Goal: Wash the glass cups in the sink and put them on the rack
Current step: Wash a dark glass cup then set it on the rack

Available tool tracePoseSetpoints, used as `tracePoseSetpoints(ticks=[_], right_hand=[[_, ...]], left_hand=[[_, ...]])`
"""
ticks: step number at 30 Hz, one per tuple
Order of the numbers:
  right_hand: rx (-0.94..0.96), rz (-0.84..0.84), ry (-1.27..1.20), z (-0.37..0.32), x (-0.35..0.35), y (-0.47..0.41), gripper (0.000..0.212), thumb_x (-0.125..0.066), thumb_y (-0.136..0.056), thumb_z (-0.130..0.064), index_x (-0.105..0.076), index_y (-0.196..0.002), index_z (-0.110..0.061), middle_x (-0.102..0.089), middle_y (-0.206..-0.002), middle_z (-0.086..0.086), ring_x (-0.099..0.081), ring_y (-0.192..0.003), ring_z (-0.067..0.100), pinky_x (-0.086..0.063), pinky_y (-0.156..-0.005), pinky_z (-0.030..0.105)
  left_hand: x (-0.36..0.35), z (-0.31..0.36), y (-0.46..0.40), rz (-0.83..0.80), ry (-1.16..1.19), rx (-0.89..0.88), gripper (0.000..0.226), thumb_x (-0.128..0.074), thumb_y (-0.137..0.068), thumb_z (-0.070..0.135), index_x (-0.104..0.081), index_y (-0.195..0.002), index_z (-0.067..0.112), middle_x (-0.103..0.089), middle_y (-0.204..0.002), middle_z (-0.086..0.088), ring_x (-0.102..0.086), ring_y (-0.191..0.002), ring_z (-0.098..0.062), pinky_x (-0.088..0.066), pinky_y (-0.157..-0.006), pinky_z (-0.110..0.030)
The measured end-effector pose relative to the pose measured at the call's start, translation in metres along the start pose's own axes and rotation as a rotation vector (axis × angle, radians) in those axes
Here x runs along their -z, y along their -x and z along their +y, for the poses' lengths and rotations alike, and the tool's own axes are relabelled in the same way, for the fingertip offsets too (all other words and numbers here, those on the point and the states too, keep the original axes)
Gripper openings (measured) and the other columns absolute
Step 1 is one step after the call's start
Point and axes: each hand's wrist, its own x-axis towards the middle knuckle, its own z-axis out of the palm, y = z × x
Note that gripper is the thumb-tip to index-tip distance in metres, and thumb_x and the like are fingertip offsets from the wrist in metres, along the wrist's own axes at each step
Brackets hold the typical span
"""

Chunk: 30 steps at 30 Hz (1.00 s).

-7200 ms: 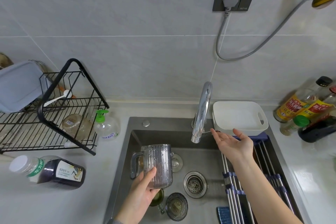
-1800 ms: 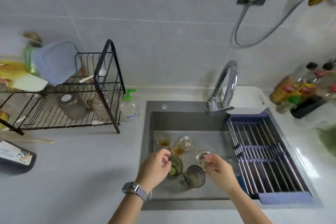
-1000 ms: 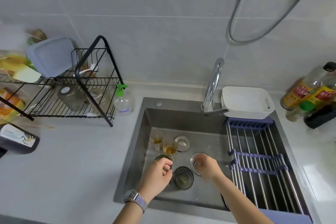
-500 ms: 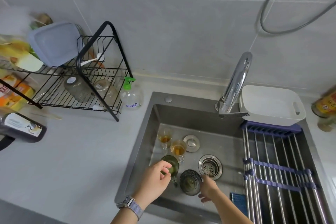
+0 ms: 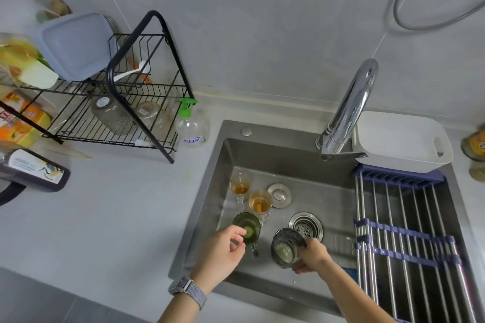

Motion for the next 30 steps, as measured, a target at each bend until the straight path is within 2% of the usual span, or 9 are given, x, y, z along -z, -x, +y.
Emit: tracePoseSetpoints(ticks=[4,7,9,12,16,19,23,25,30], right_hand=[[0.060,-0.065,-0.162,-0.018,0.028,0.037,0.020,-0.038,-0.091,0.004,-0.057,-0.094,0.006,-0.069,-0.069,0.028,-0.071,-0.061,0.038,-0.060,-0.062,0.048],[0.147,-0.109,-0.201,-0.038,0.048,0.071,0.021,-0.036,-0.092,0.007,-0.058,-0.091,0.007,-0.068,-0.071,0.031,-0.070,-0.061,0.038,-0.060,-0.063,0.048],[0.205,-0.136,-0.177,-0.053,0.061,0.093,0.025,-0.036,-0.091,0.007,-0.060,-0.095,0.008,-0.069,-0.074,0.030,-0.071,-0.065,0.040,-0.060,-0.067,0.050],[0.264,-0.148,-0.122,-0.073,0.076,0.124,0.025,-0.037,-0.092,0.003,-0.061,-0.099,0.005,-0.071,-0.081,0.029,-0.072,-0.069,0.038,-0.061,-0.069,0.048],[0.310,-0.158,-0.099,-0.094,0.093,0.152,0.026,-0.038,-0.093,-0.002,-0.059,-0.107,0.003,-0.071,-0.088,0.029,-0.073,-0.072,0.037,-0.057,-0.077,0.055],[0.377,-0.120,-0.090,-0.104,0.112,0.163,0.021,-0.046,-0.097,-0.013,-0.064,-0.103,-0.004,-0.072,-0.094,0.020,-0.074,-0.073,0.032,-0.061,-0.071,0.045],[0.504,0.393,0.034,-0.108,0.149,0.143,0.031,-0.056,-0.092,-0.042,-0.058,-0.116,-0.024,-0.069,-0.107,-0.002,-0.069,-0.086,0.018,-0.059,-0.080,0.040],[0.527,0.588,0.038,-0.113,0.163,0.122,0.041,-0.057,-0.093,-0.031,-0.050,-0.131,-0.017,-0.062,-0.123,0.004,-0.061,-0.105,0.021,-0.051,-0.093,0.040],[0.520,0.486,0.257,-0.131,0.169,0.073,0.050,-0.052,-0.097,-0.015,-0.037,-0.144,-0.010,-0.044,-0.145,0.012,-0.042,-0.133,0.029,-0.036,-0.109,0.038]], left_hand=[[-0.005,0.014,0.002,-0.128,-0.022,-0.005,0.057,-0.069,-0.081,0.032,-0.045,-0.133,0.032,-0.053,-0.121,0.018,-0.056,-0.101,0.001,-0.047,-0.085,-0.015],[-0.010,0.036,0.001,-0.243,-0.010,-0.056,0.103,-0.080,-0.071,0.040,-0.016,-0.151,0.031,-0.029,-0.141,0.021,-0.035,-0.131,0.000,-0.032,-0.106,-0.018],[-0.013,0.053,-0.003,-0.258,-0.003,-0.112,0.119,-0.085,-0.066,0.041,-0.004,-0.153,0.032,-0.018,-0.138,0.024,-0.019,-0.132,0.005,-0.022,-0.111,-0.019],[-0.015,0.076,-0.010,-0.234,0.063,-0.199,0.115,-0.089,-0.061,0.034,-0.012,-0.147,0.036,-0.026,-0.136,0.026,-0.027,-0.126,0.007,-0.024,-0.106,-0.010],[-0.015,0.092,-0.021,-0.161,0.283,-0.242,0.096,-0.092,-0.046,0.040,-0.034,-0.122,0.039,-0.051,-0.126,0.015,-0.052,-0.115,0.004,-0.046,-0.101,-0.021],[-0.011,0.102,-0.030,-0.110,0.369,-0.234,0.095,-0.092,-0.041,0.039,-0.041,-0.121,0.038,-0.057,-0.121,0.014,-0.056,-0.113,0.002,-0.049,-0.098,-0.023],[-0.004,0.111,-0.039,-0.087,0.334,-0.243,0.086,-0.093,-0.041,0.040,-0.048,-0.115,0.041,-0.060,-0.115,0.020,-0.056,-0.108,0.008,-0.047,-0.093,-0.014],[-0.003,0.113,-0.045,-0.087,0.319,-0.252,0.086,-0.094,-0.043,0.040,-0.049,-0.115,0.041,-0.061,-0.114,0.021,-0.056,-0.108,0.008,-0.048,-0.092,-0.013],[-0.006,0.123,-0.056,-0.103,0.327,-0.214,0.081,-0.094,-0.047,0.036,-0.048,-0.114,0.039,-0.060,-0.113,0.020,-0.056,-0.108,0.003,-0.046,-0.079,-0.005]])
